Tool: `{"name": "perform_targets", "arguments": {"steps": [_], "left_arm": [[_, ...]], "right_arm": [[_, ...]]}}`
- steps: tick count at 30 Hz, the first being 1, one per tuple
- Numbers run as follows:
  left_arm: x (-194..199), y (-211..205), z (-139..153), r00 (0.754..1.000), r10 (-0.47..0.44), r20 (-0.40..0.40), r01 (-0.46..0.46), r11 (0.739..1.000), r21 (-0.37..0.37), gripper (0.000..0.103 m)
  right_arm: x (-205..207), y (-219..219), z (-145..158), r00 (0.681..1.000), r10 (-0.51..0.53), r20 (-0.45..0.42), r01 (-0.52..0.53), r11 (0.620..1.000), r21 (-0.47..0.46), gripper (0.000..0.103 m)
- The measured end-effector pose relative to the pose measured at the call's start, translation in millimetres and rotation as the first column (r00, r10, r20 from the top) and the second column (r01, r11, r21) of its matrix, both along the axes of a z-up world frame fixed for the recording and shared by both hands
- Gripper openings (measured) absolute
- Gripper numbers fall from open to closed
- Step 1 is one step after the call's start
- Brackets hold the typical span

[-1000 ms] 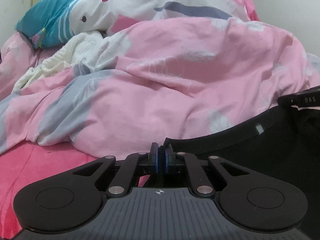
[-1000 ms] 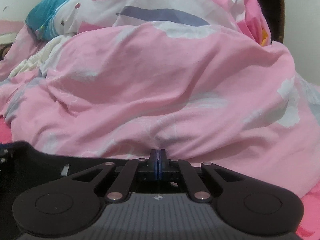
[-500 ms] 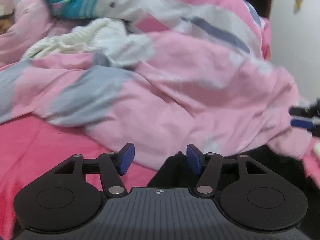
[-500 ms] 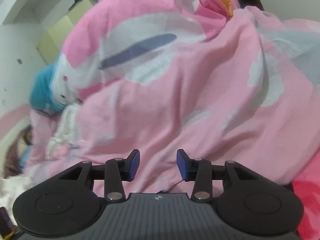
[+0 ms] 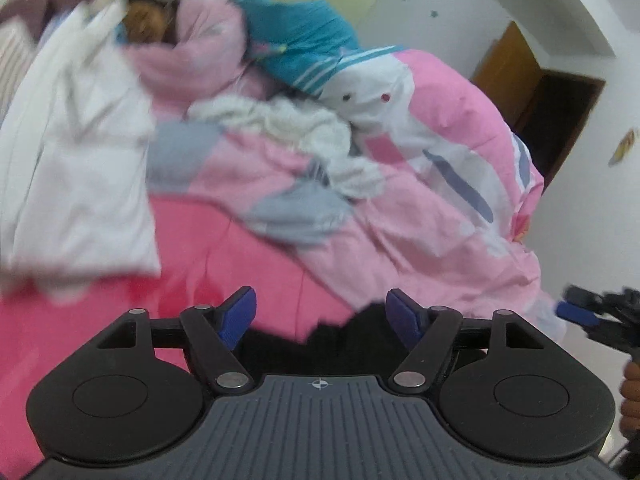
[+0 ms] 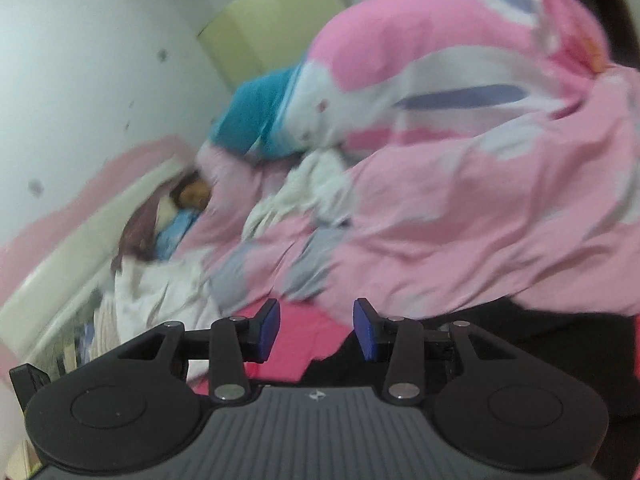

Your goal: Fold clothes

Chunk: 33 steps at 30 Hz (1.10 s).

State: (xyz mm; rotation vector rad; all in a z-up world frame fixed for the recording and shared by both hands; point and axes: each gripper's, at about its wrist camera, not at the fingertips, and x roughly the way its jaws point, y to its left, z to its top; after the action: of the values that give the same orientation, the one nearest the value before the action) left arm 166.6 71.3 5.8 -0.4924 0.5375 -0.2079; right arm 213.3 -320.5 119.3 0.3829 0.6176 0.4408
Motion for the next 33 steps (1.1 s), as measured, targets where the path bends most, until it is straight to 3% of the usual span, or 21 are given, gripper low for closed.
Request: {"name": "perform_targets", "arguments": {"steps": [7,14,18,22,27,28,30,31,33], "left_arm": [[-1,-5,-82,0.988,0.066,-0.137,-0.058,0.997,0.059,0.063],[9,12,-107,0.988,0.098,-0.121,-0.097,0.995,0.011,0.054],[9,17,-112,0.992,0.085,-0.091,-0.086,0.996,-0.009,0.054],[13,19,-116,0.993,0.082,-0.085,-0.085,0.996,-0.023,0.051],[20,13,-123,0.994,0.073,-0.079,-0.073,0.997,0.004,0.034],[20,11,-123,0.994,0.073,-0.077,-0.072,0.997,0.015,0.031],[21,9,-124,0.995,0.062,-0.077,-0.061,0.998,0.025,0.014],[21,10,-125,0.995,0.057,-0.078,-0.055,0.998,0.019,0.011],[19,15,-125,0.995,0.071,-0.065,-0.072,0.997,-0.011,0.004]], "right_arm": [[38,108,-49,0.976,0.146,-0.162,-0.167,0.979,-0.121,0.039],[76,211,-83,0.927,0.27,-0.261,-0.333,0.912,-0.24,0.038],[94,267,-99,0.905,0.304,-0.299,-0.399,0.85,-0.343,0.038],[104,309,-118,0.909,0.292,-0.298,-0.411,0.751,-0.518,0.038],[112,338,-141,0.897,0.29,-0.333,-0.44,0.646,-0.624,0.037],[114,340,-146,0.896,0.286,-0.34,-0.443,0.633,-0.635,0.035],[117,344,-155,0.894,0.273,-0.354,-0.446,0.614,-0.651,0.01],[119,345,-160,0.894,0.267,-0.361,-0.447,0.605,-0.659,0.007],[120,341,-154,0.906,0.266,-0.33,-0.422,0.647,-0.636,0.002]]}}
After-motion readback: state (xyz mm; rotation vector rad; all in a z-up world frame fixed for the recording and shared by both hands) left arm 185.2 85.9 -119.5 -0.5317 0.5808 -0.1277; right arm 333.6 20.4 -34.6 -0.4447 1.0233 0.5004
